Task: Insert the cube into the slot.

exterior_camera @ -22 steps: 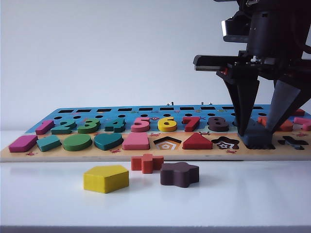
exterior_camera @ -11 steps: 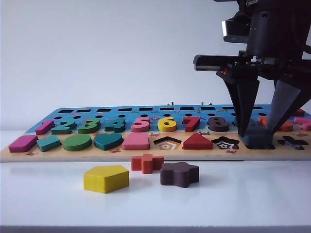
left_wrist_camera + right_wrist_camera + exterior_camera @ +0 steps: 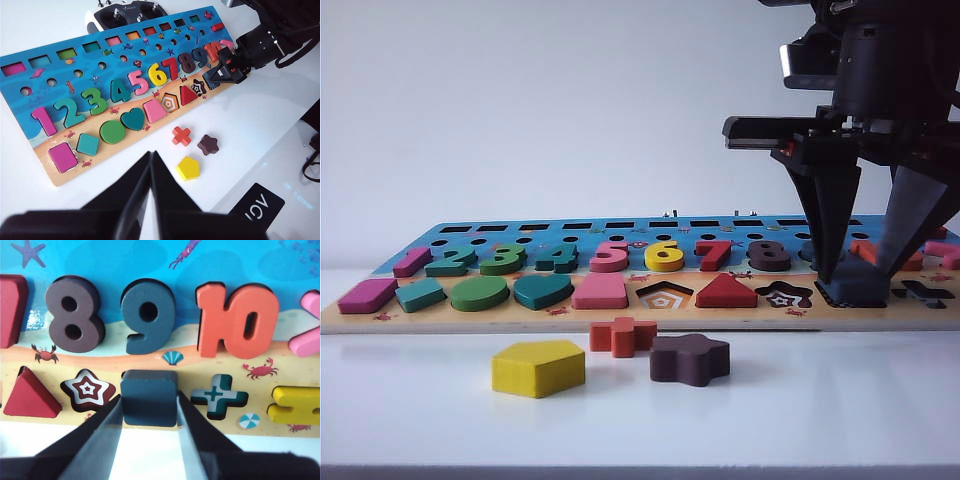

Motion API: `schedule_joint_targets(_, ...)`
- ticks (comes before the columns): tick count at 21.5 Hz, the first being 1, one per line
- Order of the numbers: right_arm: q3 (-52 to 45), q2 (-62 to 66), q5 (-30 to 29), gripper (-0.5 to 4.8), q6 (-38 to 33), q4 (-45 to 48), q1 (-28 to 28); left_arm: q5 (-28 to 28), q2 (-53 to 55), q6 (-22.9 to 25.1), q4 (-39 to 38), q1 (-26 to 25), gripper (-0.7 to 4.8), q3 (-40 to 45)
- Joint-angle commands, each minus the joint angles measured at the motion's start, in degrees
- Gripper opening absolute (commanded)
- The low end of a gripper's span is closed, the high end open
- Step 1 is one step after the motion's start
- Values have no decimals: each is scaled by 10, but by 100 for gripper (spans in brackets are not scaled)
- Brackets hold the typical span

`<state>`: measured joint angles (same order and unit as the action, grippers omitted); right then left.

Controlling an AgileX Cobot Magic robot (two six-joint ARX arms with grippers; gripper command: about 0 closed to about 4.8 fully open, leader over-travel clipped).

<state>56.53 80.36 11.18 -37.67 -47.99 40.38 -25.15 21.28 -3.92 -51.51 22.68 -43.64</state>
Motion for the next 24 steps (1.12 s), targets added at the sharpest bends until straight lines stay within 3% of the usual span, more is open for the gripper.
schedule_joint_targets(1, 2, -2, 1, -5, -4, 13, 1, -1, 0, 0, 6, 0, 7, -2)
schedule_joint_targets(24, 2, -2, -4, -6, -4, 6, 1, -1, 0, 0, 6, 0, 7, -2)
